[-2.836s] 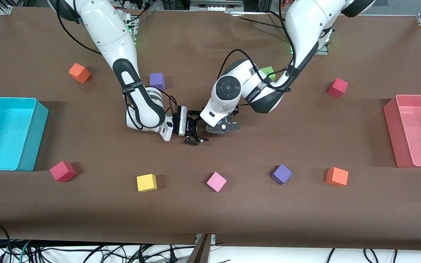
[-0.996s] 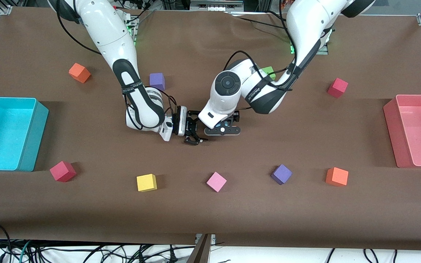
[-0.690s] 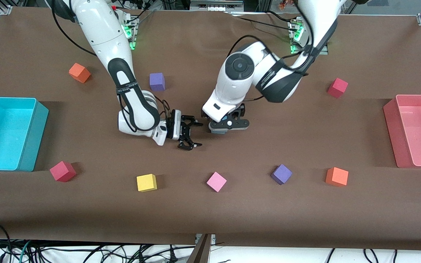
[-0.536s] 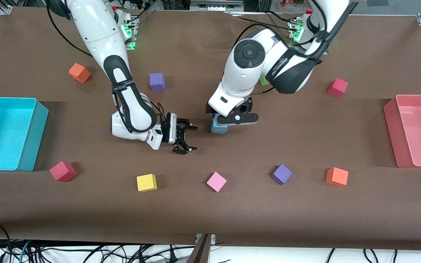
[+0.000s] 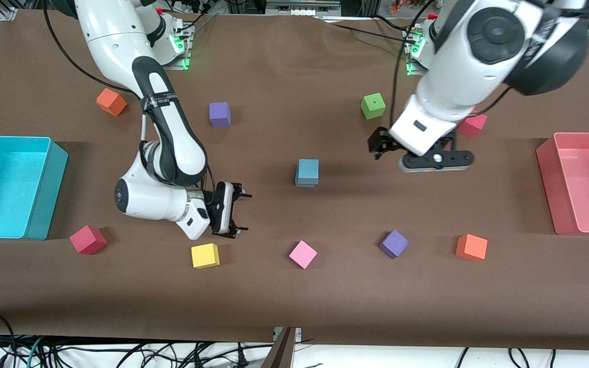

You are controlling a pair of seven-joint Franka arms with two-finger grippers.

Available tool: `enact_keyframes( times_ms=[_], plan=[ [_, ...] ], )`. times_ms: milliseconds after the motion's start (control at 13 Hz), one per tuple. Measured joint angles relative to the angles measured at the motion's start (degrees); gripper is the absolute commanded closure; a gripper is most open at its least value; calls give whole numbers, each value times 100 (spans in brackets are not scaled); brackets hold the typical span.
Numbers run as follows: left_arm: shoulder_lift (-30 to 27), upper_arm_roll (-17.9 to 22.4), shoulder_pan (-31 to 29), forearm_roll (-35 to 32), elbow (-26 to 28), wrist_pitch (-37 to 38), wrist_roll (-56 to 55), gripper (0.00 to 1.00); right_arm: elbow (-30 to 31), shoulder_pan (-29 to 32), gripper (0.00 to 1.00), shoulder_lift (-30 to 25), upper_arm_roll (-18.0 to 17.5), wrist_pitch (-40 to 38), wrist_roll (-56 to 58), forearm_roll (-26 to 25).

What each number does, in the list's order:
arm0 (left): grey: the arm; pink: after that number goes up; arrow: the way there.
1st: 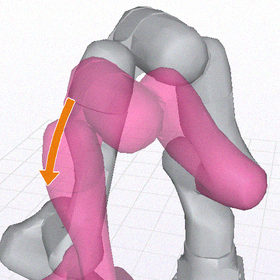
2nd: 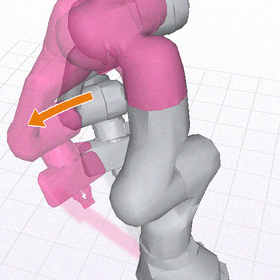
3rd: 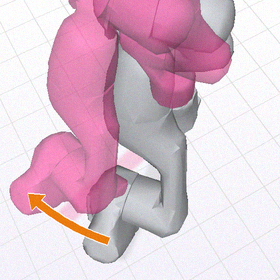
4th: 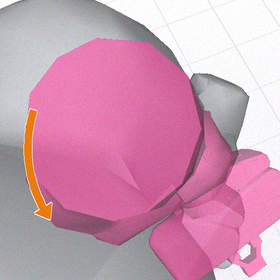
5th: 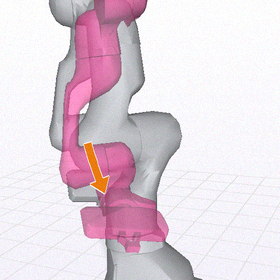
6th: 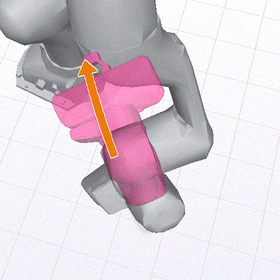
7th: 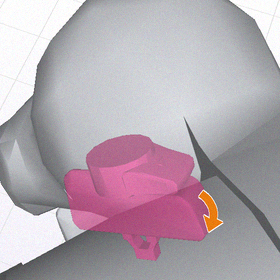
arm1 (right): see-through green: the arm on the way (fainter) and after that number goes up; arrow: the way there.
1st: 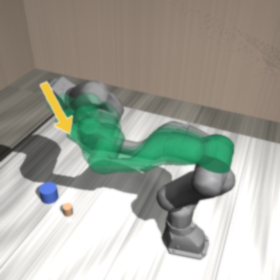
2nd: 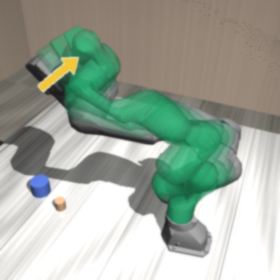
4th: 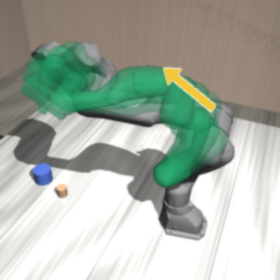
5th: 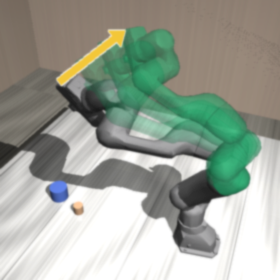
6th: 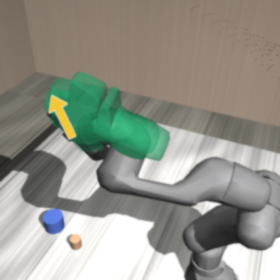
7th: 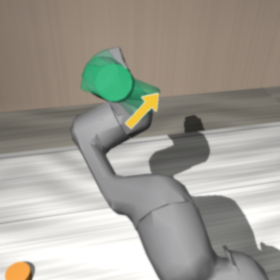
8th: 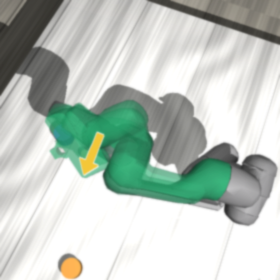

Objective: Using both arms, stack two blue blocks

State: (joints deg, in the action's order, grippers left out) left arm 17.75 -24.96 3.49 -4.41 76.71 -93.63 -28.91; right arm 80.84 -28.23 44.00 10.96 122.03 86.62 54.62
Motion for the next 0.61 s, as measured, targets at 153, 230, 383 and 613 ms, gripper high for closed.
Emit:
enact_keyframes(
  times_ms=[153, 230, 383, 613],
  plan=[
    [-54, 31, -161, -1, -344, 505, 681, 0, -170, 39, 0, 0, 167, 1, -900, -22],
    [-128, 43, -326, -2, -434, 668, 1024, 0, -289, 44, 0, 0, 215, 1, -1549, -88],
    [-355, 87, -785, -2, -497, 828, 1818, 0, -578, 22, 0, 2, 223, 0, -3150, -692],
    [-873, 599, -1100, -2, -231, 864, 2500, 0, -850, -90, 0, 1, 220, -316, -4811, -1601]
  ],
)
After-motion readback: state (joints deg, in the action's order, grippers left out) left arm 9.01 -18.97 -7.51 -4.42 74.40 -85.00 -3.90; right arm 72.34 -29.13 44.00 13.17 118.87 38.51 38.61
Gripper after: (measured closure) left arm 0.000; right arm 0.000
